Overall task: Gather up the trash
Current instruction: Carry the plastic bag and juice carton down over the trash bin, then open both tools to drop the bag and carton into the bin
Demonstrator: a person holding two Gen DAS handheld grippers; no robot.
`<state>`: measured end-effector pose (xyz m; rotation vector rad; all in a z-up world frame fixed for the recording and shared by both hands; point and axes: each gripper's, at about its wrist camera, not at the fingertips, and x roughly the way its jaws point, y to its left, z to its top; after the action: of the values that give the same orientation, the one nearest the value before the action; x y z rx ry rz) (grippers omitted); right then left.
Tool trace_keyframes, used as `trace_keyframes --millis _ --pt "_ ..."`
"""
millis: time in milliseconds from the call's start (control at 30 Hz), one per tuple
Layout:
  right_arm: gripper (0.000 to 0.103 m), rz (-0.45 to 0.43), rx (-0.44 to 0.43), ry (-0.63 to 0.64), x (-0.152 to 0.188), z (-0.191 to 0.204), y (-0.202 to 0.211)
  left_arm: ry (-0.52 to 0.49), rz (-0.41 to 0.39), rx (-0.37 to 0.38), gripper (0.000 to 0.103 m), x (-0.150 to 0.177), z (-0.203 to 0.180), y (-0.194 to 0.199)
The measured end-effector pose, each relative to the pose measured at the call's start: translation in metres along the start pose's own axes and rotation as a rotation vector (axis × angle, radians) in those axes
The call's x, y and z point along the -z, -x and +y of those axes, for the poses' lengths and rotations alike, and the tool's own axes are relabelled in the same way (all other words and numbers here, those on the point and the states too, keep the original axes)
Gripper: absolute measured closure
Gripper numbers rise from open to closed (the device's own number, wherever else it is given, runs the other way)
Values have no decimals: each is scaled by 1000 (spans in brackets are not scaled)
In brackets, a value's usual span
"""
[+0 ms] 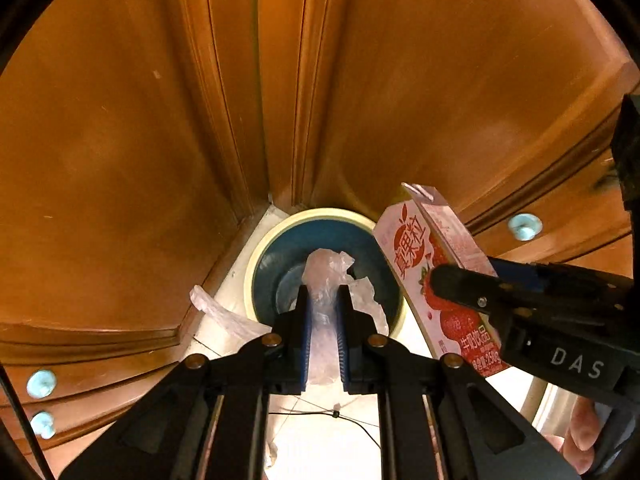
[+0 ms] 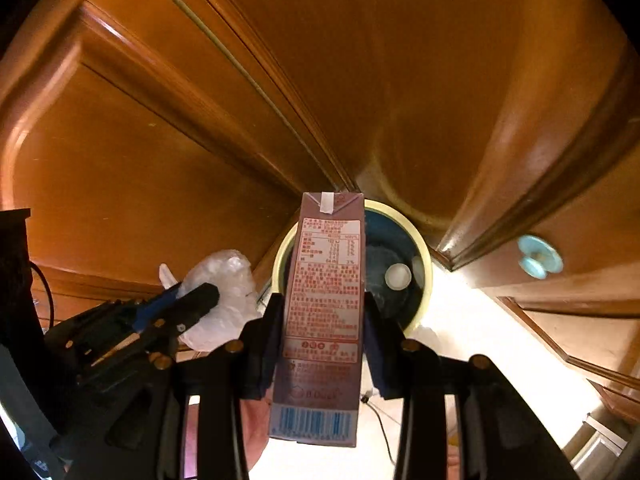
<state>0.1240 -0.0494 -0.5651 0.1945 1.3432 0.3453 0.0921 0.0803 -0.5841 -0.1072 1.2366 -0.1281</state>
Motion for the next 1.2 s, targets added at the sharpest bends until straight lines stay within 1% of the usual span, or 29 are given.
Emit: trace_keyframes --millis 100,200,233,267,300,333,367,400,500,567,667,733,867,967,1067,1133,1200 --pt "65 -1 11 11 -1 -5 -21 -14 22 -10 93 5 4 -26" --pt "65 15 7 13 -5 -5 -40 -15 35 -15 92 8 9 -42" --pt "65 22 2 18 -7 -3 -45 -16 37 -22 86 7 8 -48" --pt "64 31 3 33 -8 -2 -51 -14 35 -25 76 7 10 -51" --pt "64 33 17 50 -10 0 -55 -10 33 -27 61 7 12 -55" --pt "64 30 35 73 -10 3 -57 -10 32 -36 57 7 14 -58" --pt "64 16 49 93 -10 4 -58 -12 25 -53 49 7 15 -60" --pt "63 1 66 111 -11 5 -59 -12 21 -55 41 6 17 -62" --pt "61 -24 81 118 -15 3 -60 -1 20 -56 32 7 21 -64" --pt "60 -29 63 109 -13 -1 -59 1 26 -70 30 8 23 -65" --pt "60 -44 73 101 -9 -9 -51 2 29 -78 29 8 25 -62" --pt "60 -58 85 103 -8 -10 -44 5 28 -88 26 3 24 -61" --pt "60 -78 131 156 -3 -3 -14 10 -3 -95 25 -1 14 -37" --pt "60 -119 134 176 0 2 23 -1 -55 -94 25 -7 7 -7" --pt "60 -134 125 180 2 10 65 -13 -111 -85 25 -19 -5 32" --pt "60 -151 105 178 2 16 97 -9 -156 -63 25 -27 -13 61" --pt "60 -190 83 178 2 22 132 -5 -218 -28 25 -37 -23 99"
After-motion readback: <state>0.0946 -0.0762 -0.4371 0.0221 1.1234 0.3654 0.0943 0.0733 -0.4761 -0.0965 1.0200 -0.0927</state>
